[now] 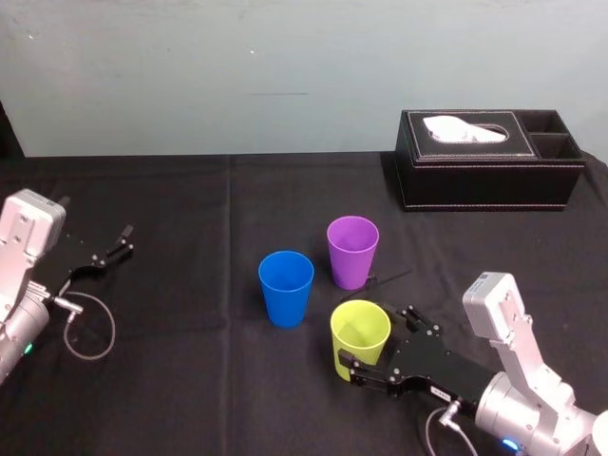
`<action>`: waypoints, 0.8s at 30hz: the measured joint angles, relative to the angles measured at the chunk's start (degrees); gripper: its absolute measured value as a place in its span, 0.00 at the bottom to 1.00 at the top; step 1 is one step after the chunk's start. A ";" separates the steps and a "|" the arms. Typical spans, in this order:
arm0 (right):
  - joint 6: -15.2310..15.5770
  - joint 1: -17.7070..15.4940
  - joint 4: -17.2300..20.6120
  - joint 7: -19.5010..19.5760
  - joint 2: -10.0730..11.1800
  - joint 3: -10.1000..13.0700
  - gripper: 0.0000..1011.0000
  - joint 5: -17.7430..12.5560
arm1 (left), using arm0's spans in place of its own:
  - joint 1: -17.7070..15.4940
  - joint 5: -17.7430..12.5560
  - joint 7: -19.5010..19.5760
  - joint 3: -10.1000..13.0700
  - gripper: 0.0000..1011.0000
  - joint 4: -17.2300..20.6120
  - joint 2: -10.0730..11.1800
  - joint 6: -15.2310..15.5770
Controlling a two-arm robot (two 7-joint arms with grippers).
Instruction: Stack the three plastic cups sequentially using one hand.
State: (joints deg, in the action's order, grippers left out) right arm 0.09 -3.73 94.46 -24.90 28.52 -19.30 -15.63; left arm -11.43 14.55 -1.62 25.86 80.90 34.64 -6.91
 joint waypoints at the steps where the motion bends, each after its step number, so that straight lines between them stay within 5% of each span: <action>1: 0.01 0.05 0.00 0.00 -0.03 -0.05 0.99 0.01 | 0.00 0.00 0.00 0.00 1.00 0.00 0.00 0.00; 24: 0.48 0.97 -0.42 0.11 -0.68 -0.94 0.99 0.53 | 0.00 0.00 0.00 0.00 1.00 0.00 0.00 0.00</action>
State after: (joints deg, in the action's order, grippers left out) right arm 0.57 -2.77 94.05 -24.79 27.84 -20.25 -15.09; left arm -11.43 14.55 -1.62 25.86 80.90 34.64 -6.91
